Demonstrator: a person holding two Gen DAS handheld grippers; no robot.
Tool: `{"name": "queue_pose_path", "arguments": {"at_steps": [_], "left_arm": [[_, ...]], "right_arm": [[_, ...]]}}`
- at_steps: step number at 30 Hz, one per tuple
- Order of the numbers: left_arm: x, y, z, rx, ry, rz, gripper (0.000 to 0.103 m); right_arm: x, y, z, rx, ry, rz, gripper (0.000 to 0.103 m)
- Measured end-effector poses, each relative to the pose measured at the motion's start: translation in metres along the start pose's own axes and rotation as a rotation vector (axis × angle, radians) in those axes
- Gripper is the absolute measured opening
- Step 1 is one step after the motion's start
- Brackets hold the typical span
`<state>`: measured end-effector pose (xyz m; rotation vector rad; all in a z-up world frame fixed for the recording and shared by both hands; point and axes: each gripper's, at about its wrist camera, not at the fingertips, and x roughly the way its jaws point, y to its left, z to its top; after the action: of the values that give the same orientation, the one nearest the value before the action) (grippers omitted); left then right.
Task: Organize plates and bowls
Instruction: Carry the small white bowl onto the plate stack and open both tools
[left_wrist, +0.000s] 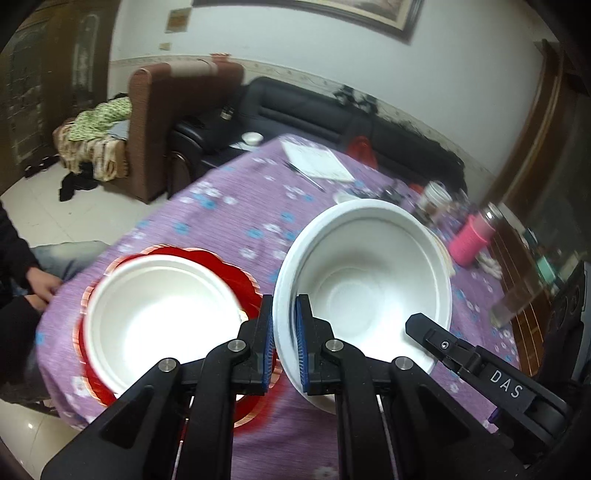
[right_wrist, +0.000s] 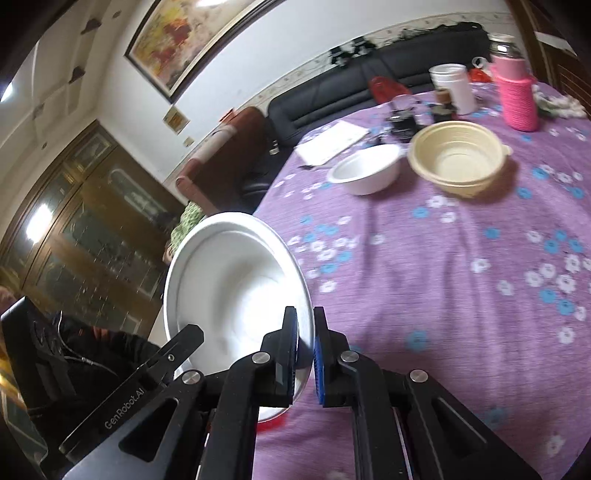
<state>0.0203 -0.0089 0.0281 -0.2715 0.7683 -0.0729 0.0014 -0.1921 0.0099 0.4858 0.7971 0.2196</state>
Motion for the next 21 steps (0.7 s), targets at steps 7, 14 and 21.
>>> {"name": "queue_pose_path", "arguments": {"at_steps": [7,14,21], "left_arm": [[-0.001,0.041,0.006,-0.052,-0.022,0.055,0.009],[0.008,0.078,0.005,-0.106,-0.005,0.101,0.009],[0.013,0.105,-0.003,-0.136,0.013,0.124,0.010]], "right_arm": [[0.028,0.045,-0.005,-0.055,0.029,0.022,0.007],[0.062,0.072,-0.014,-0.085,0.079,0.024,0.007],[0.087,0.090,-0.031,-0.117,0.119,0.020,0.007]]}}
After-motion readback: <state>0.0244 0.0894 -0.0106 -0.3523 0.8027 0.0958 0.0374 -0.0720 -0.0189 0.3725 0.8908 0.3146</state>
